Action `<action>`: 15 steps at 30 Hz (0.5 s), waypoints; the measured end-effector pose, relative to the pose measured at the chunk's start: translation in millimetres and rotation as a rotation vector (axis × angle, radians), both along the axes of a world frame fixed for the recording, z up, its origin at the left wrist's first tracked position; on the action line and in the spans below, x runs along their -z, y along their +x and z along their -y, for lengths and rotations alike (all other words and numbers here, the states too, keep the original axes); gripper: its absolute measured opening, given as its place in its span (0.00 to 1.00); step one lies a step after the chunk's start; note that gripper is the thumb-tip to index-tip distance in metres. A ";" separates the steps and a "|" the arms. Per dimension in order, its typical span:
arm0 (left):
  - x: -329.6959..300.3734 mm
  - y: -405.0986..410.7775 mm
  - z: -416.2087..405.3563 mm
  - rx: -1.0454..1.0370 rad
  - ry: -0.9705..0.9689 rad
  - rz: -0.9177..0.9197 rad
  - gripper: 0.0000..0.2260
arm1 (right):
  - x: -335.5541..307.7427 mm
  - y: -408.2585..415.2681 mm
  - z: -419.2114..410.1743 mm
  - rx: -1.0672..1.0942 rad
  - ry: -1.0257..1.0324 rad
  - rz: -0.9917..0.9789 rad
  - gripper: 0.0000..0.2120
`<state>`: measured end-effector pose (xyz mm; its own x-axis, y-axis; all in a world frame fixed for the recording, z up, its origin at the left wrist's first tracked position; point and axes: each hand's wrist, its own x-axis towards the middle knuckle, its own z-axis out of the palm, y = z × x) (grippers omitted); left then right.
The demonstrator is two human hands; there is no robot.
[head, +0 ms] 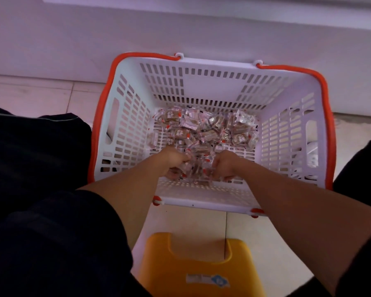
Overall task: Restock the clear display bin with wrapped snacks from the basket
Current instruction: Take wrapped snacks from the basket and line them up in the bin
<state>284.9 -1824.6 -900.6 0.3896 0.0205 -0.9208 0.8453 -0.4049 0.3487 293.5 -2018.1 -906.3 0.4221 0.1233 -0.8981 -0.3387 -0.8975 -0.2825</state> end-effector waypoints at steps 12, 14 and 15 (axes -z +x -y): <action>-128.2 59.9 1.7 0.249 -0.336 0.229 0.10 | -160.0 70.8 36.1 0.399 0.584 -0.101 0.14; -174.2 74.0 3.6 0.338 -0.352 0.276 0.07 | -204.0 79.2 37.8 0.396 0.660 -0.076 0.14; -196.7 78.5 4.2 0.366 -0.355 0.313 0.09 | -225.1 79.7 38.7 0.402 0.681 -0.045 0.13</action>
